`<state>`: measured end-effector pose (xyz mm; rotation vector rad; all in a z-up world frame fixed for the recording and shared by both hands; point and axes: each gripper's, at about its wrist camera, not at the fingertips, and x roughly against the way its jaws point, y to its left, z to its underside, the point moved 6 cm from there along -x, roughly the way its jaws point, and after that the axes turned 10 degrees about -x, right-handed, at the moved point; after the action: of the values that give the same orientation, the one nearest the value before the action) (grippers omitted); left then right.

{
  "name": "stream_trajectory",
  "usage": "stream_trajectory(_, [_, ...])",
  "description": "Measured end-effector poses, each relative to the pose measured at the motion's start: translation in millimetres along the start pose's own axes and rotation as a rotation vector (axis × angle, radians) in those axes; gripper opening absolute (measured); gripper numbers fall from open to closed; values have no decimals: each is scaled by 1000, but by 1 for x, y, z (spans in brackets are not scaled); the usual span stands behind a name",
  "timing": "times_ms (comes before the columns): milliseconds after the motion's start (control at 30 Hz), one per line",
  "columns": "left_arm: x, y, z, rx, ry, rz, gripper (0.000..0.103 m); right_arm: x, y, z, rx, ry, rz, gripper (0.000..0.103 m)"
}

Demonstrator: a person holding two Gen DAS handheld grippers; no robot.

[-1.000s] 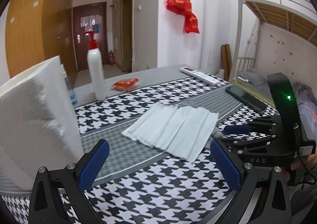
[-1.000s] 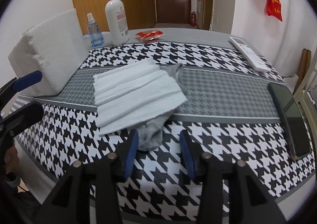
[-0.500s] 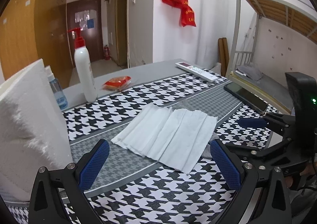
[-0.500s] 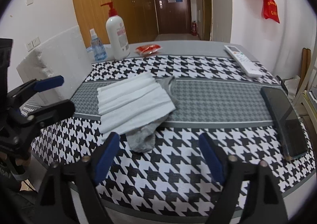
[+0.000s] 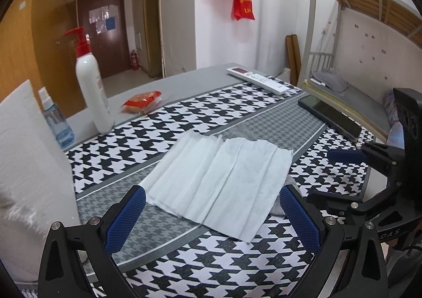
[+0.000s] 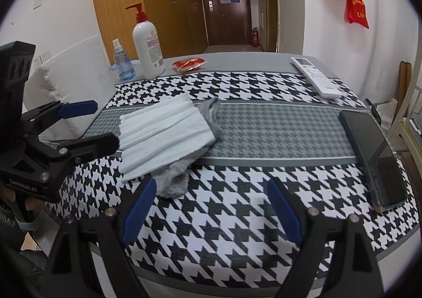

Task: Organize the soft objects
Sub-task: 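Close the left gripper on the white paper towel and lift it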

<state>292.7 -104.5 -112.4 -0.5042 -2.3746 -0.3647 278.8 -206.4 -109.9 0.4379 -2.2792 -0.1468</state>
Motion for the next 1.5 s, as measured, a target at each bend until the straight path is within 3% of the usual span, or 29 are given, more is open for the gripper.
stream_trajectory(500, [-34, 3, -5, 52, 54, 60, 99, -6, -7, -2, 9, 32, -11, 89])
stream_trajectory(900, [-55, 5, 9, 67, 144, 77, 77, -8, -8, -1, 25, 46, -12, 89])
stream_trajectory(1267, [-56, 8, 11, 46, 158, 15, 62, -4, -5, 3, 30, 48, -18, 89])
stream_trajectory(1367, [-56, 13, 12, 65, 155, -3, 48, -3, -4, 4, 28, 50, -26, 89])
stream_trajectory(1433, [-55, 18, 12, 83, 152, -13, 28, -1, -3, 4, 28, 50, -32, 89])
stream_trajectory(1500, [-54, 23, 13, 100, 152, -17, 17, 0, -2, 3, 26, 47, -30, 89])
